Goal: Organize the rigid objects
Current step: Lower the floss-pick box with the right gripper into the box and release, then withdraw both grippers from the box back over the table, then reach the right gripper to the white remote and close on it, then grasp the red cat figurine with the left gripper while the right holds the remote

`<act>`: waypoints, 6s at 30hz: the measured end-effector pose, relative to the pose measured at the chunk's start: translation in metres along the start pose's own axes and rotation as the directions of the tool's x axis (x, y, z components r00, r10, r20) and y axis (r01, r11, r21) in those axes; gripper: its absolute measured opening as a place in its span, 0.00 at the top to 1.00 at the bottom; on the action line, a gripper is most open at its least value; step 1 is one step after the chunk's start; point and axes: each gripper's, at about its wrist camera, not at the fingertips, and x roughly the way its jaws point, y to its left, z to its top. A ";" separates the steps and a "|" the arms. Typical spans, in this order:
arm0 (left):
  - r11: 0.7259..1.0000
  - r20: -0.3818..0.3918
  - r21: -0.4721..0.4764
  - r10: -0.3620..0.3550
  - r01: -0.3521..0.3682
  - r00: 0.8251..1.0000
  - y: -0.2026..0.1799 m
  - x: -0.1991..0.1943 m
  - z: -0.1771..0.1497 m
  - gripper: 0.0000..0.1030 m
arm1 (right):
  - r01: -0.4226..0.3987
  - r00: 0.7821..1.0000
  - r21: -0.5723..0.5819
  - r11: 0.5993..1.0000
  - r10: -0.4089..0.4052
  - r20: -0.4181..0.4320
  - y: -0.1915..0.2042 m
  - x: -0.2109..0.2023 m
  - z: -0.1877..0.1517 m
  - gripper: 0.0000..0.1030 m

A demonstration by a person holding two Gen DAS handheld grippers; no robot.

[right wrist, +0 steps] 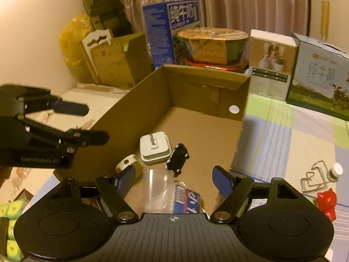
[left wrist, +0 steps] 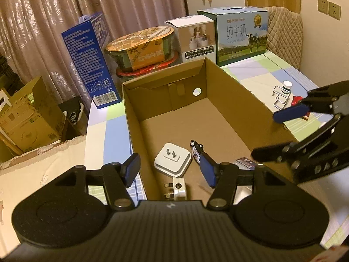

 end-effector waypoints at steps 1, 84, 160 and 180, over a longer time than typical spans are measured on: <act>1.000 0.000 -0.008 -0.001 0.001 1.000 -0.001 -0.003 -0.001 0.45 | 0.000 1.000 0.007 1.000 0.000 0.007 -0.001 -0.004 0.000 0.28; 0.960 0.083 -0.154 -0.222 0.233 0.972 -0.229 -0.036 -0.001 0.01 | 0.384 0.909 0.341 0.858 -0.416 0.023 -0.140 -0.221 -0.163 0.24; 0.957 0.088 -0.167 -0.224 0.236 0.971 -0.290 0.164 0.050 0.16 | 0.354 0.935 0.204 0.913 -0.352 -0.048 -0.276 -0.076 -0.161 0.64; 0.977 0.094 -0.136 -0.149 0.161 0.984 -0.322 0.206 0.062 0.59 | 0.377 0.924 0.257 0.890 -0.378 -0.048 -0.284 -0.075 -0.158 0.64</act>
